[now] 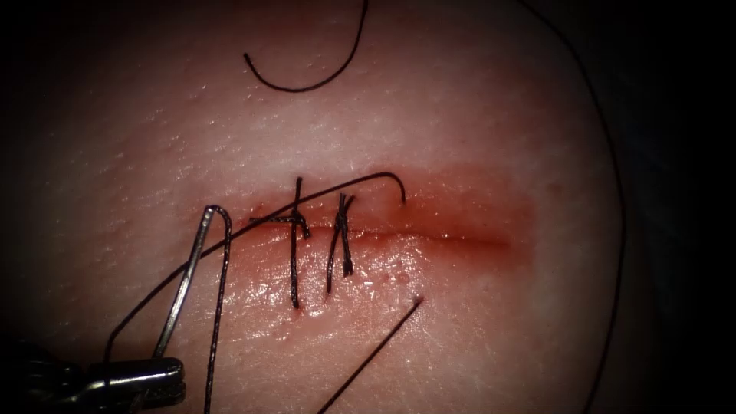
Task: Wound Closure
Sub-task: Use the right gripper to pull the suture through the cut until a short tail remains on top
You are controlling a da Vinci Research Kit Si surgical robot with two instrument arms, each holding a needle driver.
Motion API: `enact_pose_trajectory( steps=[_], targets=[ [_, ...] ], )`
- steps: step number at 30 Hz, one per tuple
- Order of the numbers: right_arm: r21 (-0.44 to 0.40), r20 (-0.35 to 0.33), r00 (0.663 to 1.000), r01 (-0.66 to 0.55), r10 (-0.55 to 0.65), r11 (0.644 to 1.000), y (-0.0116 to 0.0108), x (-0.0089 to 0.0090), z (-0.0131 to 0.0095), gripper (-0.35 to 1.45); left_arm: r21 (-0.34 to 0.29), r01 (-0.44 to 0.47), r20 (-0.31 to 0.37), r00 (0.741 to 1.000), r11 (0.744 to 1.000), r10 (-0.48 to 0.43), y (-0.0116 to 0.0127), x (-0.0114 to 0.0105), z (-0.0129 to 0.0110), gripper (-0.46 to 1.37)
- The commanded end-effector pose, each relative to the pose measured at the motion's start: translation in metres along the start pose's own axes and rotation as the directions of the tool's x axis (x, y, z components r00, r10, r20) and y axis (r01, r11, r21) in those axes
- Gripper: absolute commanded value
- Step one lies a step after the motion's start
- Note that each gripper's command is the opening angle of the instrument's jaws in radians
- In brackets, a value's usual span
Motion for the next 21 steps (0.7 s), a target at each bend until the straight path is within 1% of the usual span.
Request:
enact_pose_trajectory(
  steps=[1, 2, 5, 6, 8, 9, 10, 13, 14, 15, 18, 20, 21],
  targets=[
    [-0.006, -0.024, 1.000, -0.002, 0.001, 1.000, 0.0002, -0.0003, -0.0002, -0.35, -0.002, 0.001, 0.003, 1.000, 1.000, -0.001, -0.0001, -0.0001, 0.0000, -0.35],
    [-0.013, -0.041, 0.999, -0.006, 0.005, 1.000, 0.0005, -0.0005, -0.0005, -0.11, -0.002, 0.001, 0.005, 1.000, 1.000, -0.001, -0.0002, -0.0003, 0.0000, -0.35],
    [-0.031, -0.047, 0.999, 0.005, -0.007, 1.000, 0.0012, -0.0011, -0.0016, 0.69, 0.001, 0.003, 0.013, 1.000, 1.000, -0.003, -0.0004, -0.0008, 0.0001, -0.35],
    [-0.042, -0.043, 0.999, 0.021, -0.023, 0.999, 0.0016, -0.0014, -0.0023, 0.84, 0.002, 0.004, 0.015, 1.000, 1.000, -0.004, -0.0005, -0.0011, 0.0002, -0.35],
    [-0.053, -0.040, 0.998, 0.041, -0.043, 0.998, 0.0023, -0.0016, -0.0036, 1.06, 0.003, 0.006, 0.020, 1.000, 1.000, -0.006, -0.0008, -0.0016, 0.0002, -0.35],
    [-0.062, -0.038, 0.998, 0.055, -0.058, 0.997, 0.0027, -0.0017, -0.0042, 1.14, 0.003, 0.007, 0.022, 1.000, 1.000, -0.007, -0.0010, -0.0019, 0.0002, -0.35],
    [-0.075, -0.046, 0.996, 0.074, -0.077, 0.994, 0.0032, -0.0017, -0.0056, 1.17, 0.002, 0.008, 0.028, 1.000, 1.000, -0.008, -0.0013, -0.0023, 0.0002, -0.35],
    [-0.117, -0.065, 0.993, 0.093, -0.102, 0.989, 0.0044, -0.0014, -0.0084, 1.23, 0.012, 0.014, 0.044, 0.999, 1.000, -0.015, -0.0023, -0.0038, -0.0003, -0.35],
    [-0.122, -0.070, 0.991, 0.102, -0.111, 0.987, 0.0046, -0.0013, -0.0089, 1.23, 0.018, 0.016, 0.045, 0.999, 1.000, -0.017, -0.0025, -0.0041, -0.0004, -0.35],
    [-0.132, -0.078, 0.990, 0.107, -0.118, 0.985, 0.0051, -0.0012, -0.0101, 1.21, 0.027, 0.019, 0.053, 0.998, 0.999, -0.021, -0.0030, -0.0047, -0.0008, -0.35],
    [-0.153, -0.090, 0.986, 0.123, -0.138, 0.981, 0.0061, -0.0011, -0.0125, 1.19, 0.038, 0.032, 0.065, 0.997, 0.999, -0.034, -0.0041, -0.0062, -0.0016, -0.35],
    [-0.166, -0.088, 0.985, 0.133, -0.149, 0.977, 0.0070, -0.0012, -0.0138, 1.18, 0.048, 0.036, 0.072, 0.997, 0.998, -0.040, -0.0048, -0.0071, -0.0023, -0.35],
    [-0.178, -0.081, 0.983, 0.146, -0.162, 0.973, 0.0078, -0.0016, -0.0147, 1.17, 0.056, 0.039, 0.080, 0.996, 0.998, -0.043, -0.0052, -0.0078, -0.0028, -0.35]
  ],
)
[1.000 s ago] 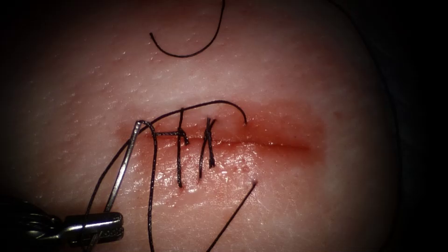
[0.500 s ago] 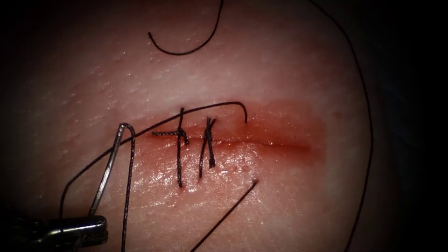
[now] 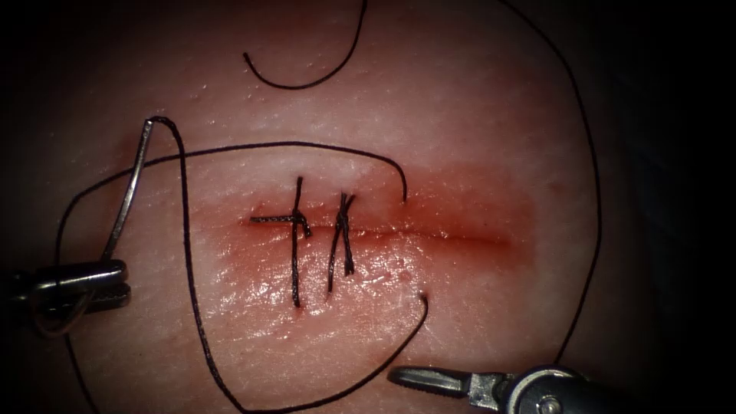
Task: Wound Closure
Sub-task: Use the right gripper to pull the suture through the cut until a short tail remains on top
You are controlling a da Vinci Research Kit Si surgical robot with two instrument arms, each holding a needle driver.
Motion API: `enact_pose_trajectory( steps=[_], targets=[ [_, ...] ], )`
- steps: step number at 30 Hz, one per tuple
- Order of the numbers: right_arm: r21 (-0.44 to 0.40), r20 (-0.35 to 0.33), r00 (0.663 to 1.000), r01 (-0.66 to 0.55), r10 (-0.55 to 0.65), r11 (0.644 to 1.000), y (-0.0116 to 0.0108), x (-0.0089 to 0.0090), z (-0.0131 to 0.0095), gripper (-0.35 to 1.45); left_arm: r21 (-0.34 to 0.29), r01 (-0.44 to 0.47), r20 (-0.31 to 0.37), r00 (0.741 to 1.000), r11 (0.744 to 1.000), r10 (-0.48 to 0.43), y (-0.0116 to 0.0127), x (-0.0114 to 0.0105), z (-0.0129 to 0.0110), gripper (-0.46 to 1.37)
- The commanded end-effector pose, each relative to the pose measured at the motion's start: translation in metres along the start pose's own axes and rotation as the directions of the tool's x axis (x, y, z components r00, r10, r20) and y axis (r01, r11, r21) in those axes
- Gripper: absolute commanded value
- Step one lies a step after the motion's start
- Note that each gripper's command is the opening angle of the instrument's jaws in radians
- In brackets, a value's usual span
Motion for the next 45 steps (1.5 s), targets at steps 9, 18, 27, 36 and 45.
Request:
enact_pose_trajectory(
  steps=[9, 18, 27, 36, 45],
  targets=[
    [-0.065, 0.055, 0.990, 0.132, -0.128, 0.989, 0.0051, -0.0046, -0.0002, 1.08, 0.007, 0.003, 0.017, 1.000, 1.000, -0.003, -0.0004, -0.0009, -0.0005, -0.35],
    [-0.071, 0.122, 0.977, 0.182, -0.173, 0.981, 0.0062, -0.0081, 0.0024, 0.94, 0.007, 0.003, 0.016, 1.000, 1.000, -0.003, -0.0003, -0.0006, -0.0002, -0.35],
    [-0.079, 0.128, 0.976, 0.189, -0.179, 0.979, 0.0056, -0.0081, 0.0036, 0.59, 0.006, 0.002, 0.011, 1.000, 1.000, -0.002, 0.0000, -0.0004, 0.0000, -0.35],
    [-0.081, 0.122, 0.977, 0.187, -0.177, 0.979, 0.0059, -0.0081, 0.0048, -0.35, 0.006, 0.000, 0.008, 1.000, 1.000, 0.000, 0.0004, -0.0001, 0.0003, -0.35],
    [-0.033, 0.165, 0.970, 0.186, -0.178, 0.982, 0.0044, -0.0073, 0.0037, -0.35, 0.006, 0.000, 0.006, 1.000, 1.000, 0.000, 0.0005, -0.0001, 0.0005, -0.35]
  ],
)
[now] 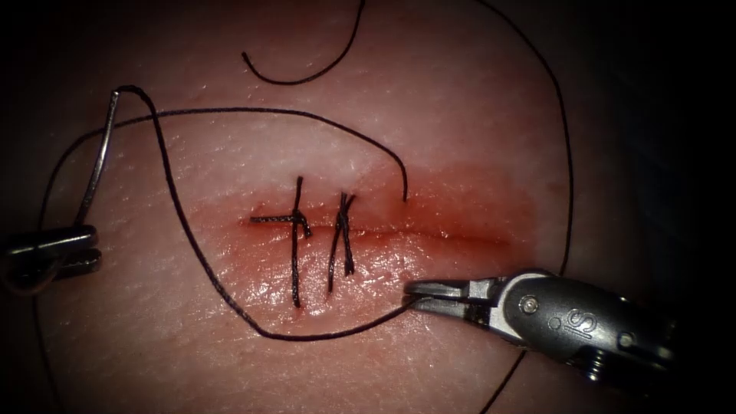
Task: Wound Closure
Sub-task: Use the right gripper to pull the suture through the cut until a short tail remains on top
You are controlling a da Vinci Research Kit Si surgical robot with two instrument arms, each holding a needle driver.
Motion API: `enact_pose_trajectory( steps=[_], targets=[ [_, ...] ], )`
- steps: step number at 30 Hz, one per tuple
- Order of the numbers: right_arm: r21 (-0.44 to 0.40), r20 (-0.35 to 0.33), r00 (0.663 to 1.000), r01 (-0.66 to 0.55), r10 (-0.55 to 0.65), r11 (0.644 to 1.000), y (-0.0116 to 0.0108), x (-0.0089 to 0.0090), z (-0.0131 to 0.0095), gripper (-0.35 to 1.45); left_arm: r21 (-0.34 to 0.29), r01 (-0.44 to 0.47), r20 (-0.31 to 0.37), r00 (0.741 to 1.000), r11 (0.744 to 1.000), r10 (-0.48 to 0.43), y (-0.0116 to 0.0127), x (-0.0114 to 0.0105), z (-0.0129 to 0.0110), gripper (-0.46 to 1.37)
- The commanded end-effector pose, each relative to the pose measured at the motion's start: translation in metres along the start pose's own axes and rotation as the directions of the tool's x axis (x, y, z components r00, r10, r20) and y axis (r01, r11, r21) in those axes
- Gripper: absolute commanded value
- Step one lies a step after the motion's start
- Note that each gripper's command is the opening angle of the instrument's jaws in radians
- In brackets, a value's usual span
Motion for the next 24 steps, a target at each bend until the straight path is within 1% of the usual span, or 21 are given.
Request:
enact_pose_trajectory(
  steps=[1, 5, 7, 8, 10, 13, 15, 19, 21, 22, 23, 24],
  targets=[
    [0.008, 0.010, 1.000, 0.004, -0.004, 1.000, -0.0004, 0.0003, 0.0000, -0.35, -0.003, 0.000, 0.000, 1.000, 1.000, 0.000, 0.0000, 0.0000, 0.0002, -0.35],
    [0.074, 0.011, 1.000, 0.013, -0.014, 0.997, -0.0031, 0.0021, -0.0002, -0.35, -0.005, 0.000, -0.004, 1.000, 1.000, 0.000, 0.0002, 0.0002, 0.0007, -0.35],
    [0.113, 0.023, 1.000, 0.014, -0.017, 0.993, -0.0050, 0.0034, -0.0001, -0.35, -0.005, 0.000, -0.006, 1.000, 1.000, 0.000, 0.0002, 0.0003, 0.0009, -0.35],
    [0.140, 0.026, 1.000, 0.013, -0.017, 0.990, -0.0065, 0.0043, 0.0002, -0.35, -0.004, 0.001, -0.005, 1.000, 1.000, -0.001, 0.0002, 0.0003, 0.0010, -0.35],
    [0.164, 0.023, 1.000, 0.014, -0.018, 0.986, -0.0081, 0.0053, 0.0007, -0.35, -0.004, 0.001, -0.005, 1.000, 1.000, -0.001, 0.0002, 0.0002, 0.0012, -0.35],
    [0.206, 0.022, 1.000, 0.015, -0.020, 0.978, -0.0110, 0.0070, 0.0017, -0.35, -0.004, 0.001, -0.004, 1.000, 1.000, -0.001, 0.0002, 0.0001, 0.0012, -0.35],
    [0.227, 0.024, 0.999, 0.016, -0.023, 0.974, -0.0123, 0.0079, 0.0024, -0.35, -0.004, 0.001, -0.004, 1.000, 1.000, -0.001, 0.0002, 0.0000, 0.0013, -0.35],
    [0.268, 0.003, 1.000, 0.026, -0.028, 0.963, -0.0155, 0.0104, 0.0042, -0.35, -0.004, -0.005, -0.004, 1.000, 1.000, 0.005, 0.0002, -0.0001, 0.0013, -0.35],
    [0.299, -0.010, 1.000, 0.029, -0.027, 0.954, -0.0175, 0.0122, 0.0056, -0.35, -0.004, -0.005, -0.004, 1.000, 1.000, 0.005, 0.0002, -0.0001, 0.0012, -0.35],
    [0.305, -0.012, 1.000, 0.026, -0.024, 0.952, -0.0179, 0.0126, 0.0059, -0.35, -0.004, -0.005, -0.004, 1.000, 1.000, 0.005, 0.0002, -0.0001, 0.0012, -0.35],
    [0.314, -0.018, 1.000, 0.028, -0.024, 0.949, -0.0187, 0.0135, 0.0065, -0.35, -0.004, -0.005, -0.003, 1.000, 1.000, 0.005, 0.0002, -0.0002, 0.0012, -0.35],
    [0.316, -0.020, 0.999, 0.030, -0.025, 0.948, -0.0188, 0.0136, 0.0067, -0.35, -0.004, -0.005, -0.003, 1.000, 1.000, 0.005, 0.0002, -0.0002, 0.0012, -0.35]
  ],
)
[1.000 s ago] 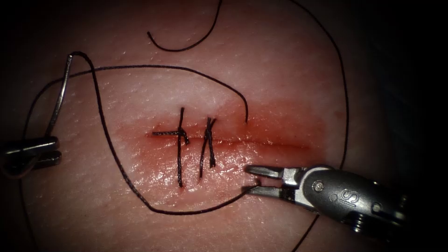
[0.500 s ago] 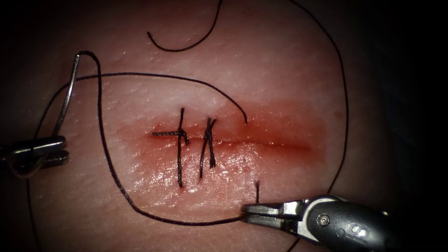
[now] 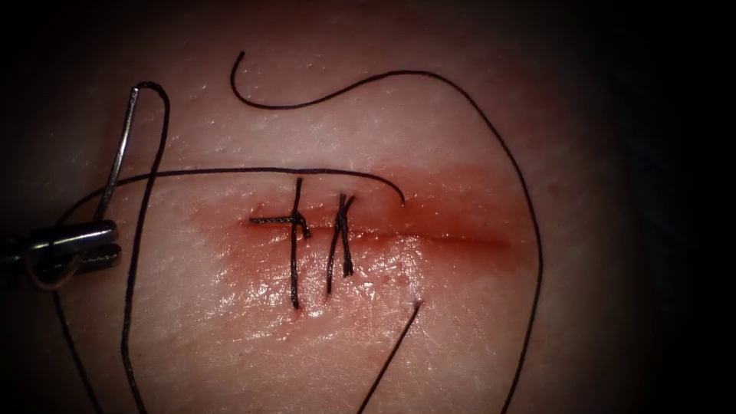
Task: Wound Closure
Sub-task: Use the right gripper to pull the suture through the cut until a short tail remains on top
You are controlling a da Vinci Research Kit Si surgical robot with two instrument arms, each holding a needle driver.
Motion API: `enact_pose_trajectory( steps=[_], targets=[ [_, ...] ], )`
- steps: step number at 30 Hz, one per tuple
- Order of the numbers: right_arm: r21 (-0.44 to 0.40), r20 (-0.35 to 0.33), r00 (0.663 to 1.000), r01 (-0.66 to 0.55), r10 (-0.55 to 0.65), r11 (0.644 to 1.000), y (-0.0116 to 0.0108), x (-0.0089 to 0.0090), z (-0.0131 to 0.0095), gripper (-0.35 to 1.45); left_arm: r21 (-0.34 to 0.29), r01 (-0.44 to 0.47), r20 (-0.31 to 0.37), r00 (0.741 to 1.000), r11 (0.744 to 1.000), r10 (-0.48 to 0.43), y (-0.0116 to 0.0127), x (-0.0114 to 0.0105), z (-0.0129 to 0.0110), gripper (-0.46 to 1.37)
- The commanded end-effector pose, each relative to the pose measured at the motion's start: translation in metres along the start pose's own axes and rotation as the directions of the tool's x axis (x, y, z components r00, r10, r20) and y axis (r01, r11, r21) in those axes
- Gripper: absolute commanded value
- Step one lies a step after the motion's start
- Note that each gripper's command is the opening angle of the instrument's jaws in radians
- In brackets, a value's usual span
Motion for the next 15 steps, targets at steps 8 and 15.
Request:
enact_pose_trajectory(
  steps=[8, 15],
  targets=[
    [0.066, -0.033, 0.999, 0.014, -0.012, 0.998, -0.0024, 0.0031, 0.0051, -0.35, 0.000, 0.000, 0.000, 1.000, 1.000, 0.000, 0.0000, 0.0000, -0.0002, -0.35],
    [-0.075, -0.087, 0.996, 0.006, -0.013, 0.997, -0.0002, 0.0025, 0.0044, 0.92, -0.001, -0.001, -0.002, 1.000, 1.000, 0.001, 0.0000, -0.0002, -0.0005, -0.35]
  ],
)
